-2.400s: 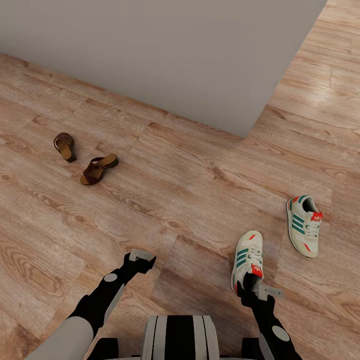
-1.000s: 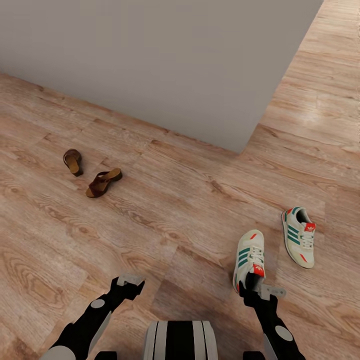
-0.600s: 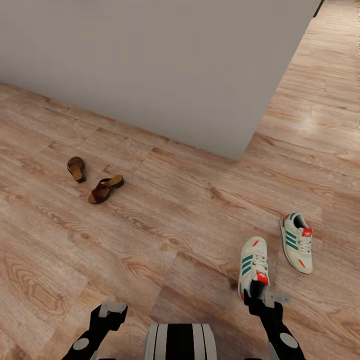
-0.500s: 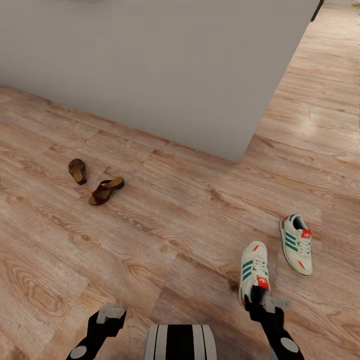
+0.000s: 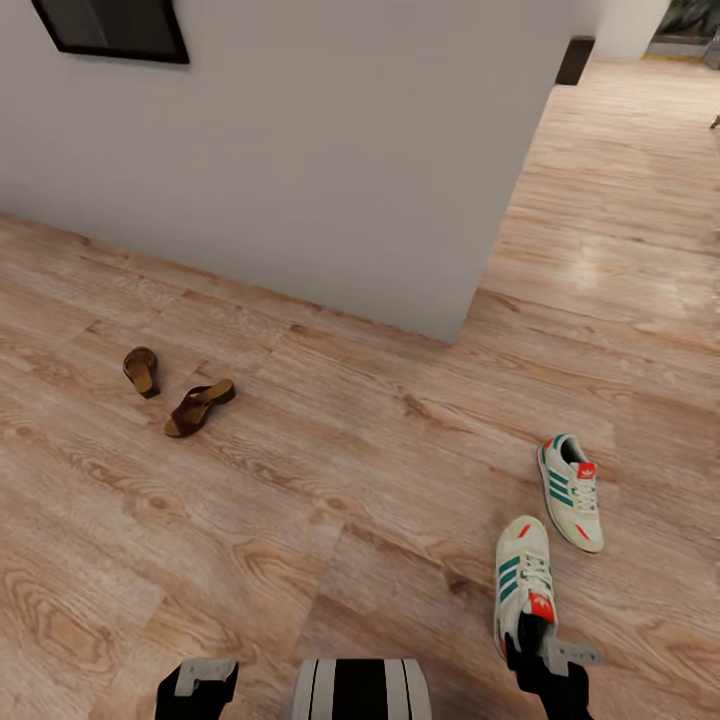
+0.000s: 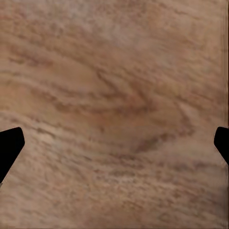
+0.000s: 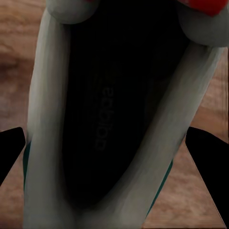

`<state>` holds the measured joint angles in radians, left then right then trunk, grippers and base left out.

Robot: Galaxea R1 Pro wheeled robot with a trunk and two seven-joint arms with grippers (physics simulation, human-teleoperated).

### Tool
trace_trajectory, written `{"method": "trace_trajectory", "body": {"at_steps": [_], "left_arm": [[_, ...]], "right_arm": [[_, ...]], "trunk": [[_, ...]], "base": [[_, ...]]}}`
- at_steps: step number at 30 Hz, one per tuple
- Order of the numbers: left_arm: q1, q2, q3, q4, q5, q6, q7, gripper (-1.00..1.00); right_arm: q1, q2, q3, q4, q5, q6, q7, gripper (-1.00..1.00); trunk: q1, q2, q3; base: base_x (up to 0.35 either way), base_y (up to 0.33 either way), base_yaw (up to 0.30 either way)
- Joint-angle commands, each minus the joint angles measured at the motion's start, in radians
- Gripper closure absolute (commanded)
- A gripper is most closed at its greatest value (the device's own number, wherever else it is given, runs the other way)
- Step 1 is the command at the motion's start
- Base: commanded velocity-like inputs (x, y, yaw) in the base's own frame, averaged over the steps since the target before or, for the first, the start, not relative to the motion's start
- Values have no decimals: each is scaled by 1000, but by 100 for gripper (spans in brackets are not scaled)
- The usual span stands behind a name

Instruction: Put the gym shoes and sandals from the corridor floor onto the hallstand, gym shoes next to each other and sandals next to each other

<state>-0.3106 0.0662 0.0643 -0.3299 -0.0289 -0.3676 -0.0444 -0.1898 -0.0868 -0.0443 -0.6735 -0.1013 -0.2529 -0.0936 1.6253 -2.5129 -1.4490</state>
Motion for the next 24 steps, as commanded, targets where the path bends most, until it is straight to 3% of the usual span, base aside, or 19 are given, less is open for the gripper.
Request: {"method": "trace_trajectory", "body": {"at_steps": [1,12,24], "left_arm": [[3,0,12,1,-3,-11,-5,-100],[13,-2,20,9,-4,-57,-5,-100],[19,-2,20,9,-3,-57,-5,-100]], "right_arm": [[0,-1,3,18,-11,-26,0,100],[0,3,4,114,-10,-150,0,100],[0,10,6,132,-9,-158,0,100]], "trunk": [[-1,0,5],[-6,3,62],[-11,5,124]], "base": [[0,0,-193],[0,0,-191],[0,0,-187]]}}
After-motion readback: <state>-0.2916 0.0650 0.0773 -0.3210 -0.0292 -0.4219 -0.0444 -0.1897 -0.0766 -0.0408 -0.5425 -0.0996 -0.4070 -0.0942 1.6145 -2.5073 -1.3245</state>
